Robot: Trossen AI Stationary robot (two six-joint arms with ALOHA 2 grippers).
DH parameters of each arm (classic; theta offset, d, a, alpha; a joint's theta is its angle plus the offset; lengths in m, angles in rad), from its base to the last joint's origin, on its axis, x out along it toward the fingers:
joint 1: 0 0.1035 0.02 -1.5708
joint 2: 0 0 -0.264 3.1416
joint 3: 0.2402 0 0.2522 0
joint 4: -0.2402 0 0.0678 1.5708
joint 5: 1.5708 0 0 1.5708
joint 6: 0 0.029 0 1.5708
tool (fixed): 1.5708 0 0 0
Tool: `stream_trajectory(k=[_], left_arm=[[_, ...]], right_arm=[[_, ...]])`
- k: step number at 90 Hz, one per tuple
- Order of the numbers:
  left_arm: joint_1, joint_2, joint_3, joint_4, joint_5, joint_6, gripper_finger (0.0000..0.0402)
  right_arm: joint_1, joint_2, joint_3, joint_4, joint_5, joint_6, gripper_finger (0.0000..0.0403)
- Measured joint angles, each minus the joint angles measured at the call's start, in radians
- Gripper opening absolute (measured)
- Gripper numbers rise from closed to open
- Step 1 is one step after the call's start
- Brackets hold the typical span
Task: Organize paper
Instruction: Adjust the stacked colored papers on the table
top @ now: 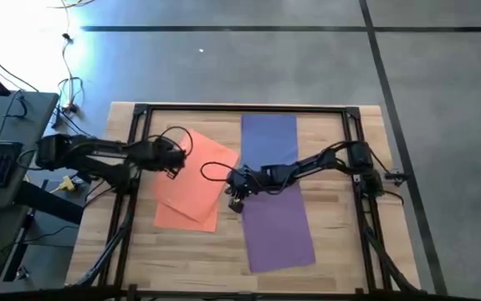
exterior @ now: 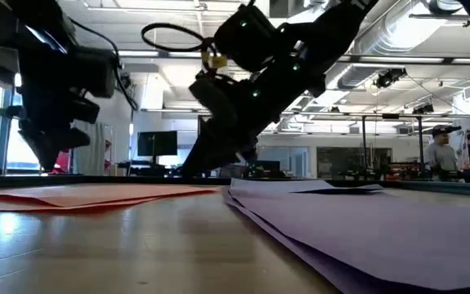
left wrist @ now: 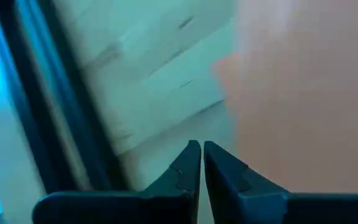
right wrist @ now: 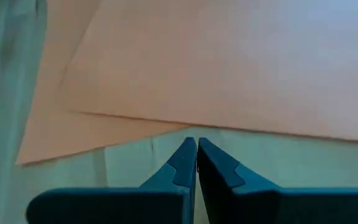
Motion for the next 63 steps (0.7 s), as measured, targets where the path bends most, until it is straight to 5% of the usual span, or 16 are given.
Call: stream_trajectory(k=[17, 42, 63], left_arm=[[0.001, 0.082, 0.001, 0.023, 0.243, 0.044, 0.0], [-0.184, 0.086, 0.002, 0.01, 0.557, -0.027, 0.0], [-0.354, 0.007, 0.03, 0.019, 0.616, -0.16, 0.0]], right_arm=[[-0.001, 0.092, 0.116, -0.118, 0.047, 0.007, 0.0], [0.0, 0.113, 0.17, -0.187, 0.085, 0.029, 0.0], [0.0, 0.113, 0.17, -0.193, 0.094, 0.044, 0.0]])
